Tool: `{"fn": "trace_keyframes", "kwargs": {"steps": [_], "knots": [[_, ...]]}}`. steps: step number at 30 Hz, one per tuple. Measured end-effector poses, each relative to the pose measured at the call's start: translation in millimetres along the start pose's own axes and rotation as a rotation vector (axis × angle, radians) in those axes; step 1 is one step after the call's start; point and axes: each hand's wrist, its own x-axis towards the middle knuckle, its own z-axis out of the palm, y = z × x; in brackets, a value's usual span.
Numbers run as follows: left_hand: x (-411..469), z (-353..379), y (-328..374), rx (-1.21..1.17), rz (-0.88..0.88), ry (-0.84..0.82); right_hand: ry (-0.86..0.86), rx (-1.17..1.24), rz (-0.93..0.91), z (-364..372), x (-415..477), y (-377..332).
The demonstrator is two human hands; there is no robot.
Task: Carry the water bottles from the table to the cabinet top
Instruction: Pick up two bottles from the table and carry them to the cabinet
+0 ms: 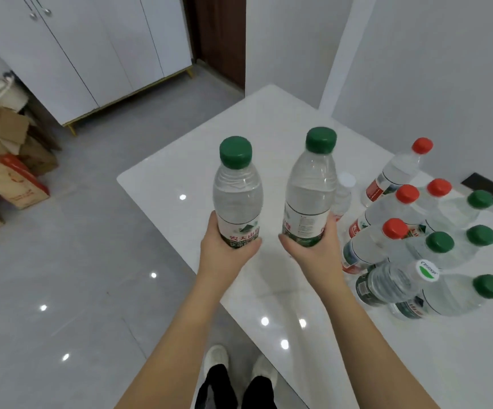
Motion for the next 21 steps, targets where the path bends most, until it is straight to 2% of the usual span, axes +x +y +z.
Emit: {"fn": "trace_keyframes", "kwargs": {"steps": [11,21], "knots": [[-20,-136,136,-0.098,0.312,0.291,-0.041,0.186,-0.28,55,-35,-184],[-27,-265,187,-0.113,0.426,0.432,-0.08,0.36,-0.367,145,-59,-252]]}}
